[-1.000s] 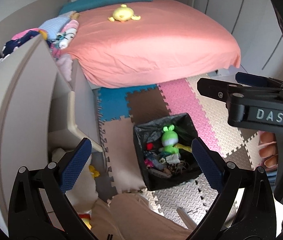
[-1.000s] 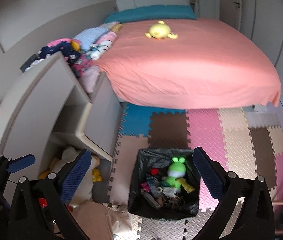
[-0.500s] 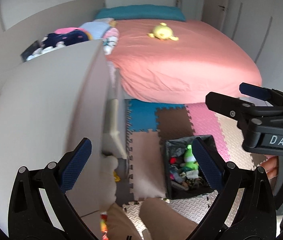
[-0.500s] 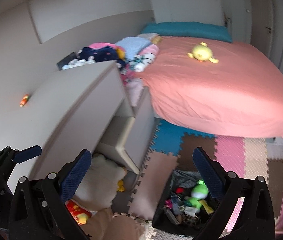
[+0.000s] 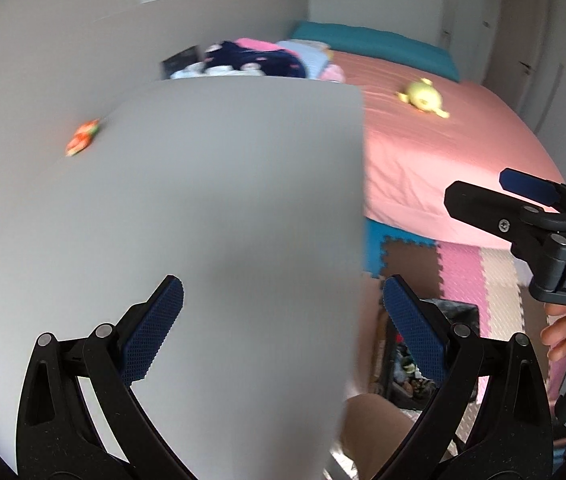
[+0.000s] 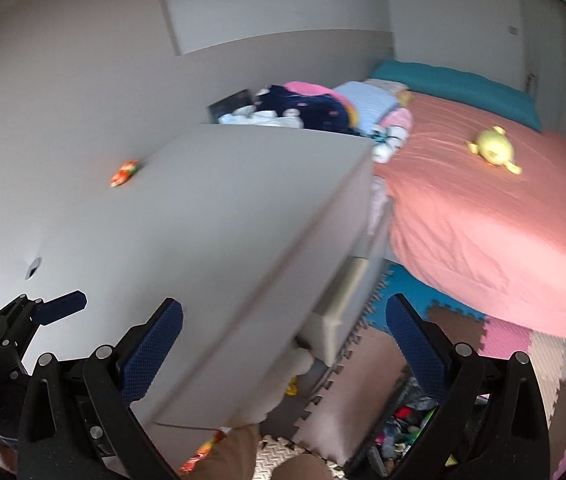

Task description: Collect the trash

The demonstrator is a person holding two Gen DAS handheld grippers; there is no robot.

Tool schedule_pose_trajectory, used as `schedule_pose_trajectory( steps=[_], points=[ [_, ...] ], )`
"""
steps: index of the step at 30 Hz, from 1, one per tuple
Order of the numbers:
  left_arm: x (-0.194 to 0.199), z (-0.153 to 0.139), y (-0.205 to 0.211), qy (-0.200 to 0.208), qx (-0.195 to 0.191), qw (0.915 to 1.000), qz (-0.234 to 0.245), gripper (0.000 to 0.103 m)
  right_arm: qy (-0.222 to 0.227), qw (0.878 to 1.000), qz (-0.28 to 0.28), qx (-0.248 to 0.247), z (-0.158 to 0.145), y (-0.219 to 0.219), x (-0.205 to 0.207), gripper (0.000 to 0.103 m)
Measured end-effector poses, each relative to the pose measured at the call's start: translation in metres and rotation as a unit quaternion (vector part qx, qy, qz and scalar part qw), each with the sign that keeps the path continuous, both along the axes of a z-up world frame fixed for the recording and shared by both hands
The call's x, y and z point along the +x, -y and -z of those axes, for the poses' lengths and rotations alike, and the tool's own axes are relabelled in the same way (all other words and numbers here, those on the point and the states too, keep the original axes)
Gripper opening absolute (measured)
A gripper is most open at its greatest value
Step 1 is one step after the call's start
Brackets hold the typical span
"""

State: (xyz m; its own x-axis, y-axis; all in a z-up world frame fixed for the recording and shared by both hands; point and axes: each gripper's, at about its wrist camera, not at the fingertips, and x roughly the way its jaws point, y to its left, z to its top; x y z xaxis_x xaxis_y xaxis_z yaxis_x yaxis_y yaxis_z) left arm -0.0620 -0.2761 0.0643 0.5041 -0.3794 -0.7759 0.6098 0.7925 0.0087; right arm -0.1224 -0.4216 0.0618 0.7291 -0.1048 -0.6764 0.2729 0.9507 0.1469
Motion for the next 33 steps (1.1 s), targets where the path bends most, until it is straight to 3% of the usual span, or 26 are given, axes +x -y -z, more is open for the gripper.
schedule_pose_trajectory(
  steps=[17,23,33],
  points=[
    [0.028,-0.003,-0.14,0.0,0.0,0.9891,-0.147,0.097,-0.017,0.991,-0.129,-0.005,0.011,-0.134,0.075,0.101],
    [0.027,0.005,-0.201,-0.009,-0.003,0.9795,-0.201,0.097,-0.033,0.986,-0.16,-0.005,0.029,-0.186,0.093,0.101],
    [0.034,0.028,-0.266,-0.024,0.0,0.9641,-0.264,0.097,-0.068,0.981,-0.18,-0.012,0.061,-0.246,0.11,0.101]
  ],
)
